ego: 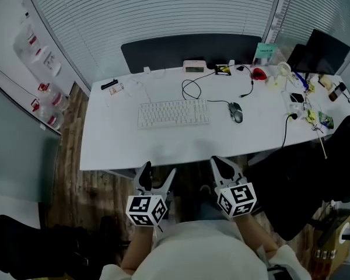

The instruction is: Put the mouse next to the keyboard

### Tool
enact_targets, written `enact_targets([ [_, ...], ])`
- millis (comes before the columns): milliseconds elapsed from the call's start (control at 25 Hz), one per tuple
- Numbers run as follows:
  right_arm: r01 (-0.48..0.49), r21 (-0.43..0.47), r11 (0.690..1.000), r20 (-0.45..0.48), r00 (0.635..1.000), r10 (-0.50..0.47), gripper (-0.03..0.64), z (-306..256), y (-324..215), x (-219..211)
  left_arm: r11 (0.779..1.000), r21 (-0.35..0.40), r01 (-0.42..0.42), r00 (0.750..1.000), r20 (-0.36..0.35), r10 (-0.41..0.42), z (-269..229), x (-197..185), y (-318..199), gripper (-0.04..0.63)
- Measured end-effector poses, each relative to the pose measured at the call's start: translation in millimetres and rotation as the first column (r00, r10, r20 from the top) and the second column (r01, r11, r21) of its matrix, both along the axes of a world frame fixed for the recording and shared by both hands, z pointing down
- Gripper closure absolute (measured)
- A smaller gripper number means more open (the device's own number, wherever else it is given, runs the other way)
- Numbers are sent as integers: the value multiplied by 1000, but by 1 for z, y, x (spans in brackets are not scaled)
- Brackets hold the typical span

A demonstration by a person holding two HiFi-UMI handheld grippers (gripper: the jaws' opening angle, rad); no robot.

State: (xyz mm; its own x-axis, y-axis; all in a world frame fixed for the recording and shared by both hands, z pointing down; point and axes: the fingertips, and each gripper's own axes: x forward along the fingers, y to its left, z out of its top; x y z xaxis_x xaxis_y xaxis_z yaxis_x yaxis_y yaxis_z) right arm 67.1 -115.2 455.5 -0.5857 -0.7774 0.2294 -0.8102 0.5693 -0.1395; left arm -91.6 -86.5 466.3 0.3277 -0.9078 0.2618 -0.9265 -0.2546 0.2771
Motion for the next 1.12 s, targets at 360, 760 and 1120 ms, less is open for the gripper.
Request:
enact_targets([
  [360, 5, 56, 998, -12, 1000, -4, 614, -10, 116, -24, 1000, 10, 19, 999, 30, -19, 7, -23, 101, 363],
  [760, 33, 95, 995, -48, 998, -29, 614, -21, 200, -38, 998, 32, 61, 998, 30, -62, 2, -37, 184, 516],
  [1120, 42, 130, 991, -83, 996, -31, 614, -30, 224, -43, 996, 53, 76, 997, 28, -77, -3, -41, 210, 584],
])
